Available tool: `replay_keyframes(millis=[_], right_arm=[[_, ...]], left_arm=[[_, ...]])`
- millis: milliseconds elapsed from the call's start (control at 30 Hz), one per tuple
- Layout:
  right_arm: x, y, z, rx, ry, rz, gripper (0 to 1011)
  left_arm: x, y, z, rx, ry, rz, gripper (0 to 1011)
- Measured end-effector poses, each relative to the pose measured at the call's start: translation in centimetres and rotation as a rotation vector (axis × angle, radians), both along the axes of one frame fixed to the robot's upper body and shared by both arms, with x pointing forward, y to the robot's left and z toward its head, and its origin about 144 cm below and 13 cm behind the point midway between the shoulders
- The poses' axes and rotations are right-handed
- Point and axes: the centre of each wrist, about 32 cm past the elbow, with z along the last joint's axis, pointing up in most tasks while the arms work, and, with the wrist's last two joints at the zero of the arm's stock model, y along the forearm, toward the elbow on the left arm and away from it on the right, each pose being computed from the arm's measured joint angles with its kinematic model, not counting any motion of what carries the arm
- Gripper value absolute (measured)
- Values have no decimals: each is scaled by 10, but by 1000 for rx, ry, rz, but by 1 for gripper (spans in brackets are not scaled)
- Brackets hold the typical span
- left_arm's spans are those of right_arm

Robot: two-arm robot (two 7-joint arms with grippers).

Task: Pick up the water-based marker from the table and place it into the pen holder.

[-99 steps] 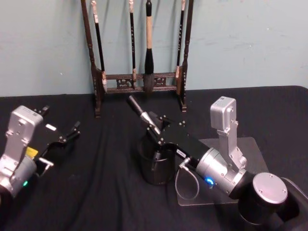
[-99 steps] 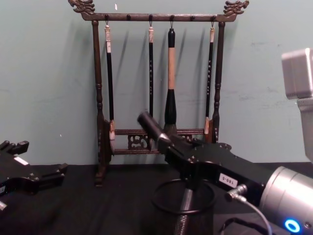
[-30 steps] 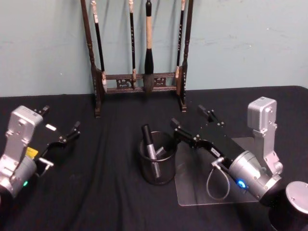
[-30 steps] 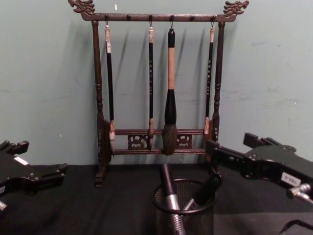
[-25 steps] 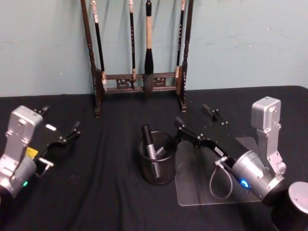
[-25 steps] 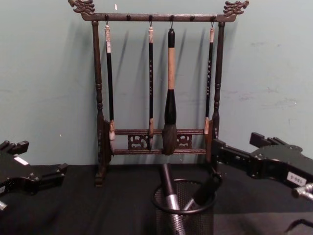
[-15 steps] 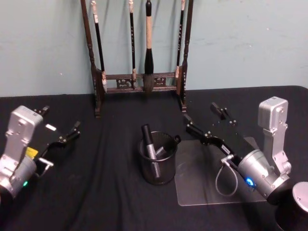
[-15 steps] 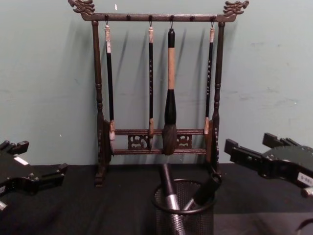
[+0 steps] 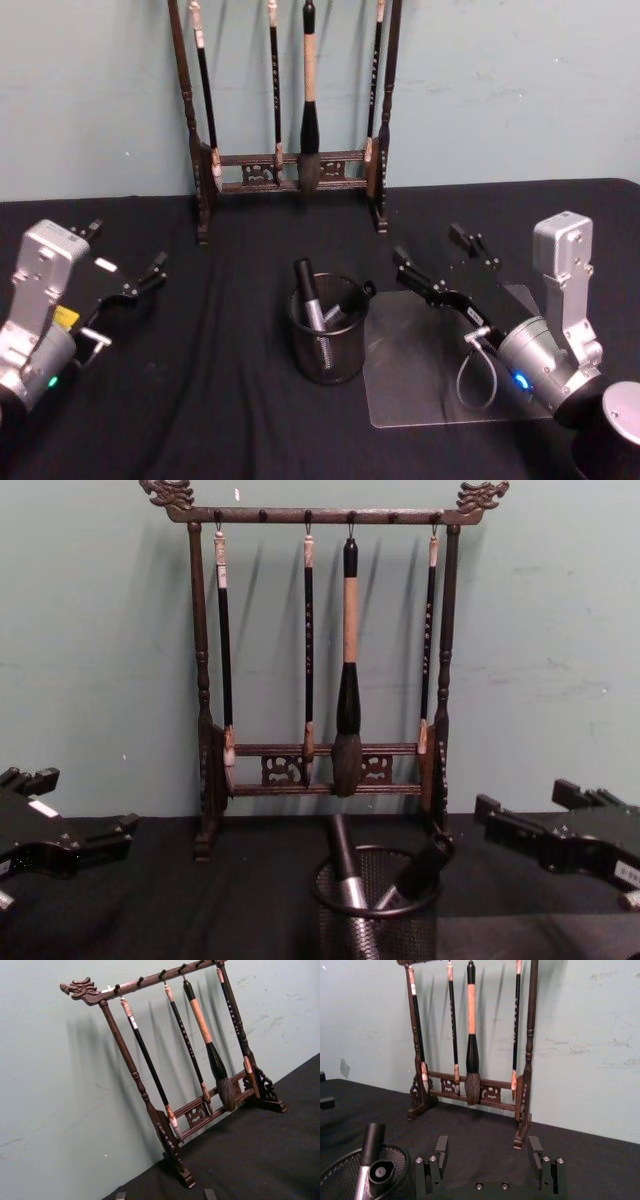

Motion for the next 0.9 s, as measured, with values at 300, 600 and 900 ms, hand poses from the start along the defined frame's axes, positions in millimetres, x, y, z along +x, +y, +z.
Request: replay_keyframes(millis=[300, 600, 900], right_arm=[[1, 2, -9, -21, 23, -2, 1002], [2, 2, -18, -37, 42, -11, 1000], [3, 1, -22, -41, 50, -23, 1000]], left_arm=[[0, 0, 0, 0, 0, 0, 1009], [0, 0, 0, 0, 0, 0, 1009], [0, 0, 0, 0, 0, 0, 1009]])
